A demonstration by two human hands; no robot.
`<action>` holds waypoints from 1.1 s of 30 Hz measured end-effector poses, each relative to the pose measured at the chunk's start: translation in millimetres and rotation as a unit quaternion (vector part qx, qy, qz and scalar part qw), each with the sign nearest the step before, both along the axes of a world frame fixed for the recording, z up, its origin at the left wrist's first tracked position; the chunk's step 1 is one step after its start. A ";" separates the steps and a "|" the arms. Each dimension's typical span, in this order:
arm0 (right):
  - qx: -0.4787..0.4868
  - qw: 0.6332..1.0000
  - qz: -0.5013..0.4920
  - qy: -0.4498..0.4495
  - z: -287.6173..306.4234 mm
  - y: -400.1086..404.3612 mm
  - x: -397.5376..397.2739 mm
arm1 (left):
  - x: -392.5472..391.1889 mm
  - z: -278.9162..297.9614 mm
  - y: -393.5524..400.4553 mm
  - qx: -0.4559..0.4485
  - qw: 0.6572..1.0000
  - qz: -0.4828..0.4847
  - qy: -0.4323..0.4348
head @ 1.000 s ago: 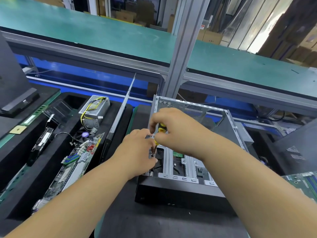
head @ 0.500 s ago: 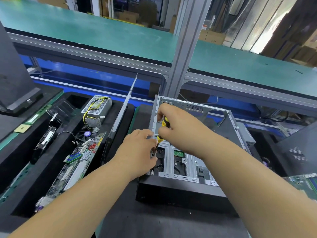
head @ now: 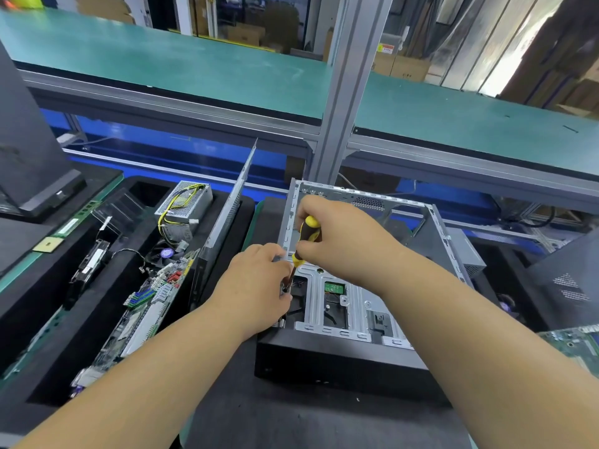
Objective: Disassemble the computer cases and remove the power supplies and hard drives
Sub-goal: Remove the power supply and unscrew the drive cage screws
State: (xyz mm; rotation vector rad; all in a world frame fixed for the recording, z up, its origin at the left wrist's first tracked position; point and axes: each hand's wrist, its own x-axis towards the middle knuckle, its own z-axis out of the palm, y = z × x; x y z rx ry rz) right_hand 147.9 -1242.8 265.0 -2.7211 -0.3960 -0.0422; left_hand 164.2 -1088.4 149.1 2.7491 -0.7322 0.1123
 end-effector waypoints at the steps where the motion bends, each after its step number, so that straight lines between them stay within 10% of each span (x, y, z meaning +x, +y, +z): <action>1: 0.010 1.000 -0.005 0.000 1.0 -1.4 -0.1 | 0.1 0.0 0.1 0.002 1.000 0.000 -0.001; 33: 0.240 0.967 -0.074 -0.035 1.3 -66.5 -19.2 | -16.8 4.9 -31.6 0.206 0.968 0.073 -0.121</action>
